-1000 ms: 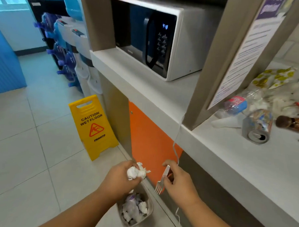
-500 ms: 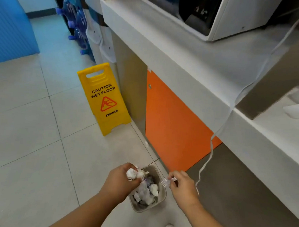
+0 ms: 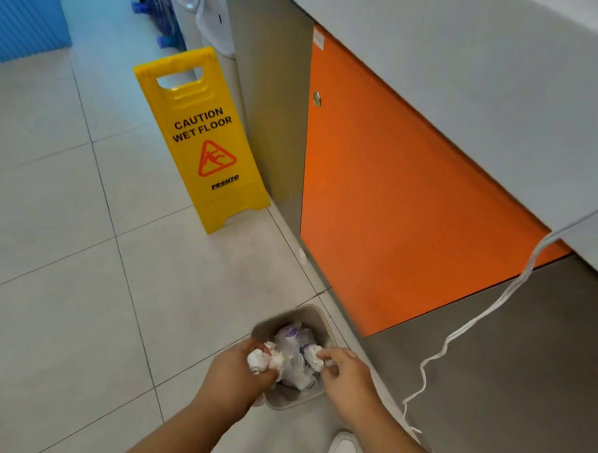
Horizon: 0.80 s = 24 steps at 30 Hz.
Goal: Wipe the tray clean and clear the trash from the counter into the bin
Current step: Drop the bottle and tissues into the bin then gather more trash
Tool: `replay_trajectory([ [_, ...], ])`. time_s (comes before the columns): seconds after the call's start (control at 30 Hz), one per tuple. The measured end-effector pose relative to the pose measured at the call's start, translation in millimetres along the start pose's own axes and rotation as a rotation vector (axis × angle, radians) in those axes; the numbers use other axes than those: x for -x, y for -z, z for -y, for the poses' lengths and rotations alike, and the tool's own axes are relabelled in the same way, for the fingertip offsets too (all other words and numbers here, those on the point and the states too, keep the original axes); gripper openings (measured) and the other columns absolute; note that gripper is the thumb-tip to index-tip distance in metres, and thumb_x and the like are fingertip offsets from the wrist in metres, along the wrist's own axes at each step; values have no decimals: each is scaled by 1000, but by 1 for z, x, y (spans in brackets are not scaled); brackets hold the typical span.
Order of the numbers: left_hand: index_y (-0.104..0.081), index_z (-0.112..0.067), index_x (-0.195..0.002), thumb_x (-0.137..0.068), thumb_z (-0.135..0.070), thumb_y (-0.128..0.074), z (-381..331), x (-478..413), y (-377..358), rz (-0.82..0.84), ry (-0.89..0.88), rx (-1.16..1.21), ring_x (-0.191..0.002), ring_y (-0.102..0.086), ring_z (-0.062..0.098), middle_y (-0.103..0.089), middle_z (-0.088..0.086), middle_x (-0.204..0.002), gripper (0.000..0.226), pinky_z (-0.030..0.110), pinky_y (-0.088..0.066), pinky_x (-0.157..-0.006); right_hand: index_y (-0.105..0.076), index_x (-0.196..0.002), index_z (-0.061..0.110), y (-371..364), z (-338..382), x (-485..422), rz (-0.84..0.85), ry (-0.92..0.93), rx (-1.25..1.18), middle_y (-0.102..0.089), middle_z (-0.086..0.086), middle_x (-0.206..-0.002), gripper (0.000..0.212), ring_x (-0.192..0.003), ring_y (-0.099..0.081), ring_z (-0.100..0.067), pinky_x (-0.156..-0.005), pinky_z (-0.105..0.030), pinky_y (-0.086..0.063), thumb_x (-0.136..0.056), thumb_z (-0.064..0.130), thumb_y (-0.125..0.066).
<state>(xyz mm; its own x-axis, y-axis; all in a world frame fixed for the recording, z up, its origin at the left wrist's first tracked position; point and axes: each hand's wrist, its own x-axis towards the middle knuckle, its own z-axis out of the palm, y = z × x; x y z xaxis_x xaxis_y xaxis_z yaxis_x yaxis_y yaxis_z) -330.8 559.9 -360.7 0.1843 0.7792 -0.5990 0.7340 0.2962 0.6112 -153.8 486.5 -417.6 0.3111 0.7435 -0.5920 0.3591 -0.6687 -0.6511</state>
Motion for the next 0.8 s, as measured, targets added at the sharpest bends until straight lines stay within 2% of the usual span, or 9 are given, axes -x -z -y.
replay_trajectory([
  [0.07, -64, -27, -79, -69, -36, -74, 2, -4, -8, 15, 22, 16, -66, -69, 17, -70, -5, -76, 17, 33, -56, -70, -61, -100, 38, -2, 9, 3, 88, -67, -245, -60, 4, -118, 15, -93, -60, -4, -66, -8, -46, -93, 26, -58],
  [0.17, -64, -28, -80, -68, -27, -76, 4, -9, -19, 61, 45, 88, -63, -66, 16, -68, -5, -73, 17, 34, -54, -67, -52, -115, 48, -6, 24, 12, 342, -236, -654, -59, 11, -122, 23, -97, -67, -13, -71, -28, -55, -93, 41, -55],
  [0.27, -64, -27, -86, -67, -20, -78, 6, -12, -32, 143, 35, 133, -63, -61, 10, -67, -4, -73, 25, 32, -54, -62, -53, -119, 45, -14, 26, 11, 453, -294, -865, -63, 3, -122, 31, -94, -69, -20, -76, -36, -56, -91, 33, -61],
  [0.37, -60, -27, -91, -58, -22, -76, 7, -16, -42, 174, 34, 157, -69, -63, 16, -68, -1, -84, 37, 35, -55, -65, -61, -113, 24, -22, 17, 4, 365, -291, -915, -66, -11, -116, 26, -95, -68, -23, -73, -36, -57, -92, 10, -58],
  [0.47, -59, -27, -93, -53, -26, -71, 11, -19, -47, 157, 73, 192, -74, -61, 17, -66, 0, -89, 41, 31, -53, -62, -62, -108, 15, -25, 7, -4, 246, -321, -926, -64, -16, -113, 22, -93, -67, -25, -72, -36, -58, -94, 1, -51],
  [0.6, -61, -25, -93, -55, -25, -67, 18, -24, -48, 64, 179, 307, -74, -63, 21, -67, 7, -88, 38, 29, -50, -59, -57, -116, 16, -27, -5, -14, 100, -379, -877, -61, -9, -115, 25, -102, -62, -26, -71, -33, -57, -96, 5, -49],
  [0.67, -61, -24, -94, -56, -25, -67, 21, -26, -47, 32, 206, 338, -80, -66, 23, -68, 8, -91, 38, 26, -48, -58, -53, -120, 24, -26, -8, -17, 95, -400, -900, -58, -2, -115, 26, -105, -60, -24, -75, -34, -56, -98, 11, -48],
  [0.73, -60, -23, -97, -60, -26, -69, 21, -27, -45, 16, 216, 341, -83, -65, 22, -67, 7, -93, 38, 24, -45, -58, -44, -124, 38, -23, -11, -19, 118, -407, -896, -52, 1, -118, 33, -112, -56, -25, -83, -41, -54, -98, 18, -47],
  [0.8, -59, -23, -100, -57, -33, -66, 21, -27, -45, 9, 230, 338, -85, -65, 22, -66, 6, -96, 45, 26, -48, -60, -38, -132, 36, -20, -13, -19, 140, -394, -860, -47, -2, -118, 40, -120, -51, -31, -86, -44, -49, -97, 20, -49],
])
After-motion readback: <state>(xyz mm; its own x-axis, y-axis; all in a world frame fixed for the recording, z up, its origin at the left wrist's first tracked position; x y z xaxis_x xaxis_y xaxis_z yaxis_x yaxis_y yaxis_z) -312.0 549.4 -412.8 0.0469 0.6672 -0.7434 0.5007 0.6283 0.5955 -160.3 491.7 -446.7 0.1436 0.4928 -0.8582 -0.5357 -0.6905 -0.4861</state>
